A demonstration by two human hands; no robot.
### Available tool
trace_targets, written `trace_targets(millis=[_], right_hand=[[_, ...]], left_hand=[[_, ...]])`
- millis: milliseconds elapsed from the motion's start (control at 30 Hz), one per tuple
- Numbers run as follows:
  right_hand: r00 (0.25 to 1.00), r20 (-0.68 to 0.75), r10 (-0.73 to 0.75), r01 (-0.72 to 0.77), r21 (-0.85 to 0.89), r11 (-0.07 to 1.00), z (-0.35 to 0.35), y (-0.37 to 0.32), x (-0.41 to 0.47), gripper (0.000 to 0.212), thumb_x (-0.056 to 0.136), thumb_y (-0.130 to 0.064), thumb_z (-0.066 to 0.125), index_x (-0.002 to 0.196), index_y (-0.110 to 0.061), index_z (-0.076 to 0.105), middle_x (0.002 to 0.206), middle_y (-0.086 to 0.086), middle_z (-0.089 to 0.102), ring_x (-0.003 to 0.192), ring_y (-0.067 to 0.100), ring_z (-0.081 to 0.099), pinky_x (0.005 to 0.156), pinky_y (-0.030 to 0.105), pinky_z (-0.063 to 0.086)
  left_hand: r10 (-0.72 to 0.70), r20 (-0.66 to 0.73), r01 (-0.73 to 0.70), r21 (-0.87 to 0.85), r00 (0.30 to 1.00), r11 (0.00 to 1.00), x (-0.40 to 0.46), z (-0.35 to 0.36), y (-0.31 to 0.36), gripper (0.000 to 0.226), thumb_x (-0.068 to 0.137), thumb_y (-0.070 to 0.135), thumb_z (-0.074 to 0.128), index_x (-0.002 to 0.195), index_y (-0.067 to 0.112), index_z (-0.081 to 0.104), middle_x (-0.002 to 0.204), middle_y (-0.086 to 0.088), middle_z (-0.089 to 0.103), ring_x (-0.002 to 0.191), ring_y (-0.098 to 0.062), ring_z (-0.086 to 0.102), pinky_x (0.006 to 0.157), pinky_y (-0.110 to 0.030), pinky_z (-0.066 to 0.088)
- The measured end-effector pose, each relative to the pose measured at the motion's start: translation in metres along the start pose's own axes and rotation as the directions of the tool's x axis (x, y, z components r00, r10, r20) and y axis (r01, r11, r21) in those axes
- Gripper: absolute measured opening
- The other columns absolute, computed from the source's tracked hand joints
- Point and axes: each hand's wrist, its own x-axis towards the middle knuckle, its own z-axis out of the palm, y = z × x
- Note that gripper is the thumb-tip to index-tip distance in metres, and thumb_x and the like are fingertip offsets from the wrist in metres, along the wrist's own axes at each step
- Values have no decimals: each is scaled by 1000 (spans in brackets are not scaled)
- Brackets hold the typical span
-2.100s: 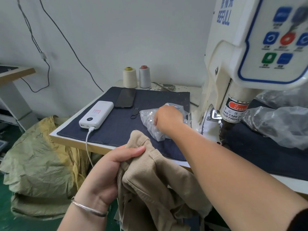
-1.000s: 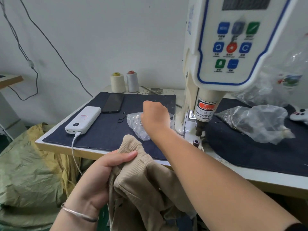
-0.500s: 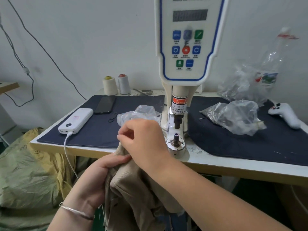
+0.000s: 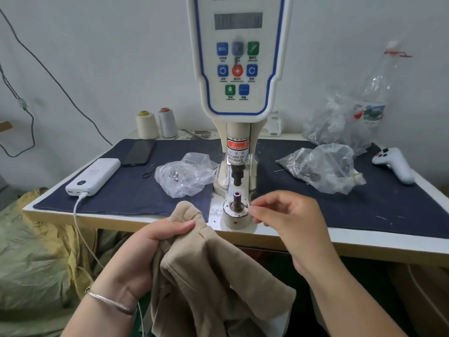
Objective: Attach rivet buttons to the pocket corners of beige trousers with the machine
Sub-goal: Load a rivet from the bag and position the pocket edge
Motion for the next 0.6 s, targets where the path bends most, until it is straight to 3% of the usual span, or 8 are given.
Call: trace_targets(millis=[233,467,600], right_hand=[[983,-53,178,-173,93,981,-18,18,13,13,78,-8,75,70,-19,75,71,5,74,68,13,70,62,23,50],[986,-16,166,-161,179,971,-11,22,33,15,77,0,72,69,-13,75,71,11,73,63,14,67,60,19,54],[985,16,171,-171,156,973,-7,28,37,14,76,-1,74,70,-13,76,72,11,73,64,14,68,64,23,53]], left_hand=[[1,-9,0,13,1000,1000,4,5,-2,25,64,11,75,84,-3,74,84,-22,70,72,-33,70,70,-38,59],[-16,-39,16,-1,999,1000,3,-1,-3,35,68,12,73,98,-5,69,94,-25,67,81,-36,67,79,-42,54],[-16,-33,16,0,999,1000,3,-5,-2,28,68,11,72,92,-4,72,90,-25,69,76,-34,70,70,-39,59]])
